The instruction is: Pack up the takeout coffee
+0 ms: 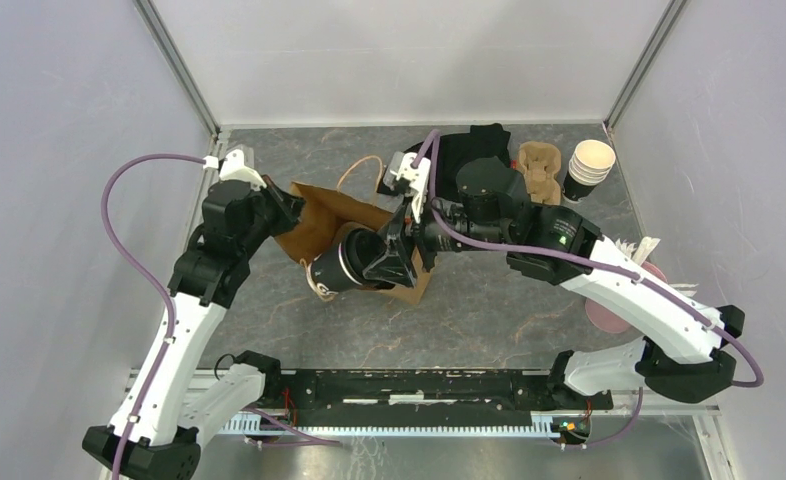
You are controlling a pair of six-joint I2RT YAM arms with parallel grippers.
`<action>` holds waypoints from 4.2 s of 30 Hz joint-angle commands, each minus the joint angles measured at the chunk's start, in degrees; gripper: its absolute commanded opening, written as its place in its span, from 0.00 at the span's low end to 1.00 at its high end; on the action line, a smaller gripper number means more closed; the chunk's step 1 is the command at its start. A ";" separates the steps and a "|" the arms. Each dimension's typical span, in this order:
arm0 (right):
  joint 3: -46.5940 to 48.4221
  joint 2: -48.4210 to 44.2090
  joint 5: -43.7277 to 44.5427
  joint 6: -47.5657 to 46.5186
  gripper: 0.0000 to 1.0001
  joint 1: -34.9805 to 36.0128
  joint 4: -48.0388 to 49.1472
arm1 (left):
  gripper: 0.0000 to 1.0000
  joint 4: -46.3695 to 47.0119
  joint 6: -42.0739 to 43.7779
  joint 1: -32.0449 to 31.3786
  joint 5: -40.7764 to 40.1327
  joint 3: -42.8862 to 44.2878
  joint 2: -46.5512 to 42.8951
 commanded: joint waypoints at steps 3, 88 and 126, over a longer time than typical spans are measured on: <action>3.29 -0.10 4.08 -6.30 0.00 1.67 -4.07 | 0.02 10.37 3.40 0.12 5.25 -5.51 -4.53; -20.61 3.28 36.75 -44.27 0.00 13.75 15.69 | 0.02 21.68 0.03 0.12 8.49 -29.87 -30.86; -24.03 10.85 35.65 -61.55 0.00 10.76 26.00 | 0.02 15.69 -2.39 0.12 13.23 -32.53 -39.37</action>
